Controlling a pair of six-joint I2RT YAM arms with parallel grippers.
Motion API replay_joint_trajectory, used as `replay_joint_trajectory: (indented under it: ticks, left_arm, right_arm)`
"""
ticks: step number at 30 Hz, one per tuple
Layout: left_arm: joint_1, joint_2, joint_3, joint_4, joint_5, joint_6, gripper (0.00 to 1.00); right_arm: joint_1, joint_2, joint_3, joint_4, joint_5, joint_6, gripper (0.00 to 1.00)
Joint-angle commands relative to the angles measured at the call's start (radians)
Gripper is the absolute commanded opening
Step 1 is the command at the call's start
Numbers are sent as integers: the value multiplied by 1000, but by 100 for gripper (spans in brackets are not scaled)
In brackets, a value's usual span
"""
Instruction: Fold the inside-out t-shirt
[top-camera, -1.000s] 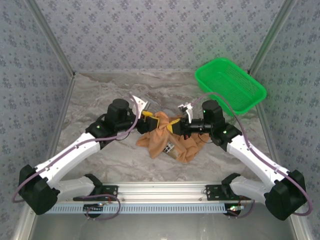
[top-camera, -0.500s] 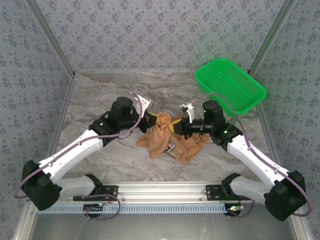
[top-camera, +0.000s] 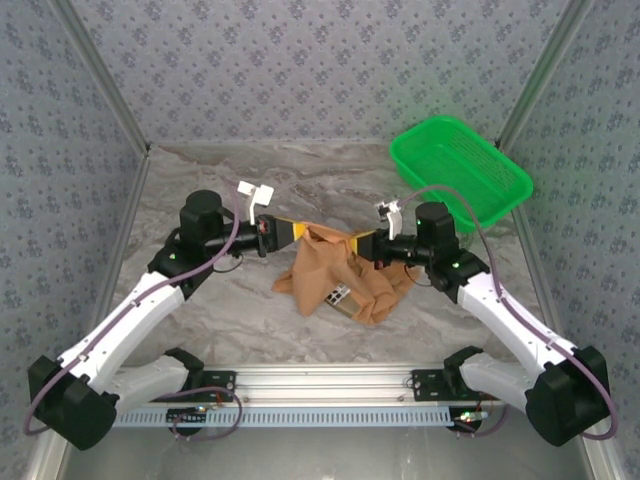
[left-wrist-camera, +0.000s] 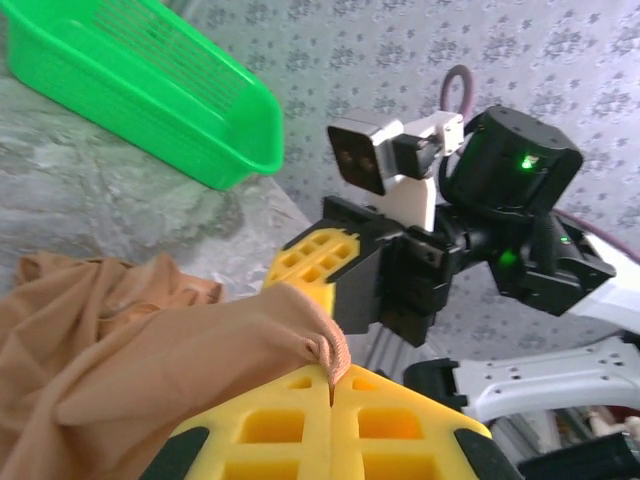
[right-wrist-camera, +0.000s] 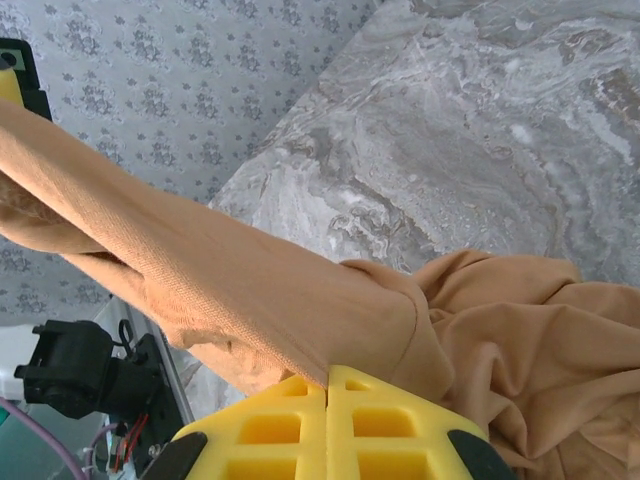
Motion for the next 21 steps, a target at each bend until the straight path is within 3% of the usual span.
replay_joint_trajectory:
  ticks: [1,4,9,12,16,21]
  left_arm:
    - [6,20,4,77,79,-70,0]
    - [5,25,10,47,47,-48,0]
    - [-7,40,31,-15,2,-14,0]
    - [-11,43,37,-29,-9,-3,0]
    - [-18,43,37,-37,-21,8,0]
    - [-19,45,42,-48,-25,18,0]
  right_arm:
    - [21,23,17,0,2,-7,4]
    - [35,15,52,-99,78,-50,19]
    - [96,-36,107,-293,240,-190,30]
    - [156,-54,133,-346,283,-235,29]
    - [230,-57,138,-266,259,-215,20]
    - [273,-6,169,-240,234,-217,20]
